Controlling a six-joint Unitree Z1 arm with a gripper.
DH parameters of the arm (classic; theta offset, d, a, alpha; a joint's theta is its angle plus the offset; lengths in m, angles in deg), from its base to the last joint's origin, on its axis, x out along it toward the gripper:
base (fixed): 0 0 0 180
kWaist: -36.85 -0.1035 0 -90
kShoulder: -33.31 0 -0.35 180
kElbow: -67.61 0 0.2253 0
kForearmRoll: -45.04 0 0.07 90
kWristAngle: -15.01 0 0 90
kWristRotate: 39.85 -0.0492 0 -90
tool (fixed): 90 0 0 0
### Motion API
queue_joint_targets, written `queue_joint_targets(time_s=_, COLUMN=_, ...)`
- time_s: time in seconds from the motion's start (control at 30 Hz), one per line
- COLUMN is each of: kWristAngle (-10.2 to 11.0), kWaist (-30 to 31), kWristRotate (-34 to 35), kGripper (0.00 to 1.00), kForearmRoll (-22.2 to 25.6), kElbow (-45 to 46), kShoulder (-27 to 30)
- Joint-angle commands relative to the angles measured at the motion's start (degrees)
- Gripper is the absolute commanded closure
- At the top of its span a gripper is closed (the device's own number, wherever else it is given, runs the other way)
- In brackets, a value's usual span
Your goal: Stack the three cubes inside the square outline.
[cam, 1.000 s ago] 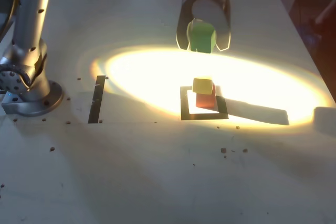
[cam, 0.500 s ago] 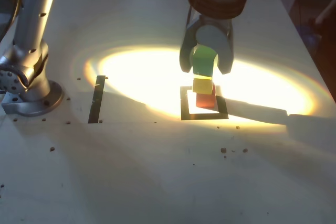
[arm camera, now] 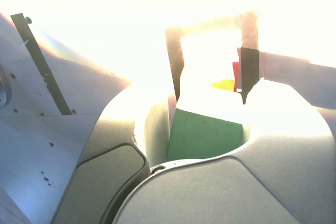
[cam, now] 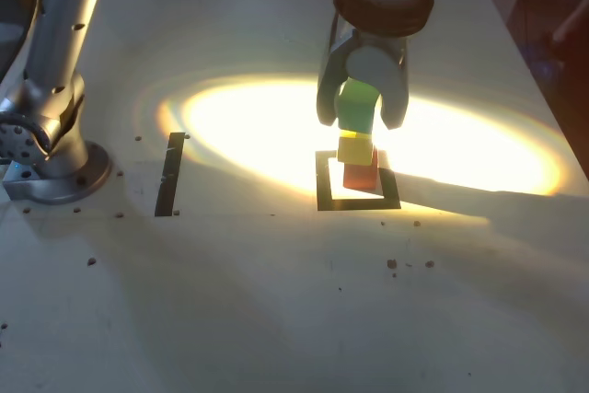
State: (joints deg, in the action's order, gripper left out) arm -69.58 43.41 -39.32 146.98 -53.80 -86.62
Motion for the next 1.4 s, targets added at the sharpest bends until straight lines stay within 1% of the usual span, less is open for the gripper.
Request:
queue_joint_targets(time_s=0.0, kWristAngle=0.0, kWaist=-0.1, kWristRotate=0.0, kGripper=0.66, kForearmRoll=0.0, kElbow=0.1, kShoulder=-0.5)
queue_joint_targets(time_s=0.13, kWristAngle=-0.3, kWaist=-0.1, kWristRotate=0.0, kGripper=0.63, kForearmRoll=0.0, kElbow=0.2, kShoulder=-1.1)
queue_joint_targets(time_s=0.2, kWristAngle=-0.4, kWaist=-0.1, kWristRotate=-0.1, kGripper=0.60, kForearmRoll=-0.1, kElbow=0.1, kShoulder=-1.3)
queue_joint_targets(time_s=0.27, kWristAngle=-0.3, kWaist=-0.1, kWristRotate=-0.2, kGripper=0.55, kForearmRoll=-0.1, kElbow=0.1, kShoulder=-1.5)
queue_joint_targets(time_s=0.37, kWristAngle=-0.2, kWaist=-0.3, kWristRotate=-0.4, kGripper=0.43, kForearmRoll=-0.1, kElbow=0.1, kShoulder=-1.6)
queue_joint_targets(time_s=0.57, kWristAngle=-0.1, kWaist=-0.6, kWristRotate=-0.3, kGripper=0.13, kForearmRoll=0.0, kElbow=0.1, kShoulder=-0.5)
queue_joint_targets(time_s=0.63, kWristAngle=0.2, kWaist=-0.6, kWristRotate=-0.1, kGripper=0.07, kForearmRoll=0.2, kElbow=0.1, kShoulder=0.2)
queue_joint_targets(time_s=0.7, kWristAngle=0.4, kWaist=-0.6, kWristRotate=0.1, kGripper=0.03, kForearmRoll=0.3, kElbow=-0.1, kShoulder=0.9)
queue_joint_targets(time_s=0.83, kWristAngle=0.1, kWaist=-0.6, kWristRotate=0.2, kGripper=0.01, kForearmRoll=0.6, kElbow=-0.3, kShoulder=2.5)
queue_joint_targets(time_s=1.07, kWristAngle=-1.7, kWaist=-0.4, kWristRotate=0.3, kGripper=0.01, kForearmRoll=1.9, kElbow=0.0, kShoulder=7.8)
queue_joint_targets(time_s=1.13, kWristAngle=-1.8, kWaist=-0.3, kWristRotate=0.3, kGripper=0.01, kForearmRoll=2.7, kElbow=0.3, kShoulder=10.3)
queue_joint_targets(time_s=1.23, kWristAngle=-1.6, kWaist=-0.1, kWristRotate=0.4, kGripper=0.01, kForearmRoll=3.6, kElbow=2.6, kShoulder=15.6)
queue_joint_targets(time_s=1.37, kWristAngle=-2.6, kWaist=-0.1, kWristRotate=0.7, kGripper=0.01, kForearmRoll=3.8, kElbow=10.1, kShoulder=23.1)
